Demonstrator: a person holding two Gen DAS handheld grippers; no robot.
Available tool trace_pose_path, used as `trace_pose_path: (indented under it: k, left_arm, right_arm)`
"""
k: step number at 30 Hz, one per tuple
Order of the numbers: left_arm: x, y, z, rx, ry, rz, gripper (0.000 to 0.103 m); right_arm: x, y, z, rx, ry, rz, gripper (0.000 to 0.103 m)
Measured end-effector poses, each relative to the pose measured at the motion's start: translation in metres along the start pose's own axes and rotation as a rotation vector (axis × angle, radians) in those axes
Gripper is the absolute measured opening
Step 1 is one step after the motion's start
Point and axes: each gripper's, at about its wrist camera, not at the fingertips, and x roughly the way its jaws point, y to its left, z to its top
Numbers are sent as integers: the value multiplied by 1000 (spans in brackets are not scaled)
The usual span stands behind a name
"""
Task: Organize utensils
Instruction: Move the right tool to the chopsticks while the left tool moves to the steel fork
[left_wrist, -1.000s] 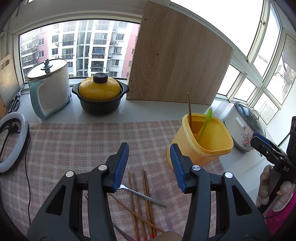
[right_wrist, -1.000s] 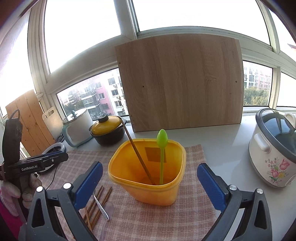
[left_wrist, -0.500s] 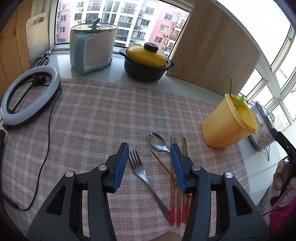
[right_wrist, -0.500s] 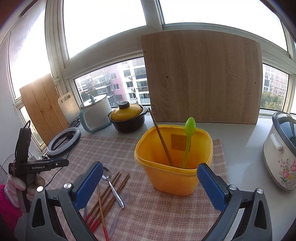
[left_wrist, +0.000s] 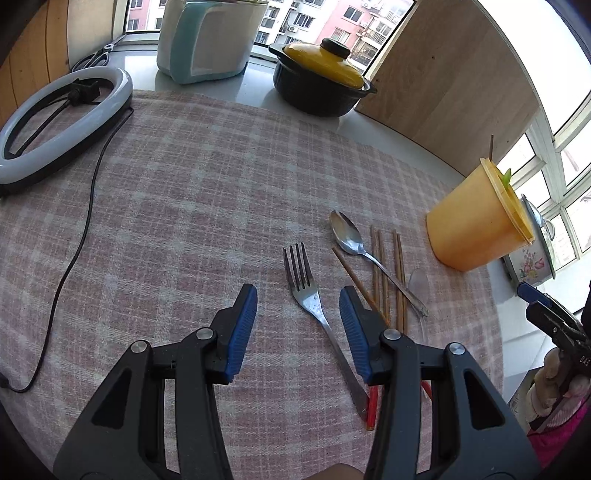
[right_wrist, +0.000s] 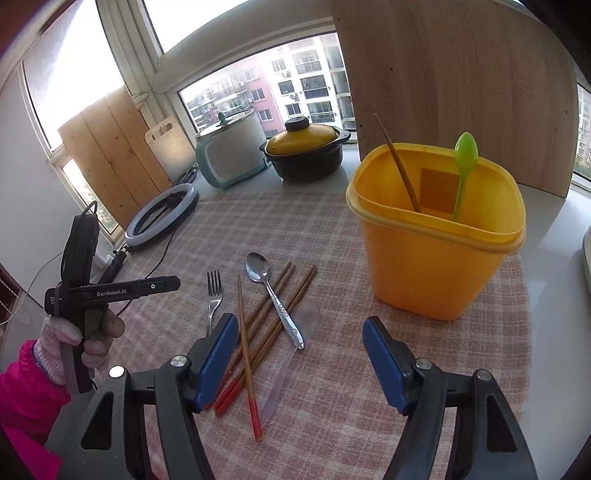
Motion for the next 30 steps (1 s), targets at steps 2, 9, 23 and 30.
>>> trace_pose_path:
  k: [2, 9, 23, 30]
  left_arm:
    - [6, 1, 1, 9, 14, 0, 47]
    - [27, 9, 6, 15, 49, -17, 47]
    - [52, 1, 18, 81, 58, -33, 47]
    - [62, -4, 17, 102, 60, -23, 44]
  right_arm:
    - [10, 8, -4, -25, 34, 13, 67]
    - [46, 34, -9, -82, 148, 38, 47]
    - [109, 64, -6, -168, 301, 36, 30]
    - [129, 73, -6, -218, 353, 3, 25]
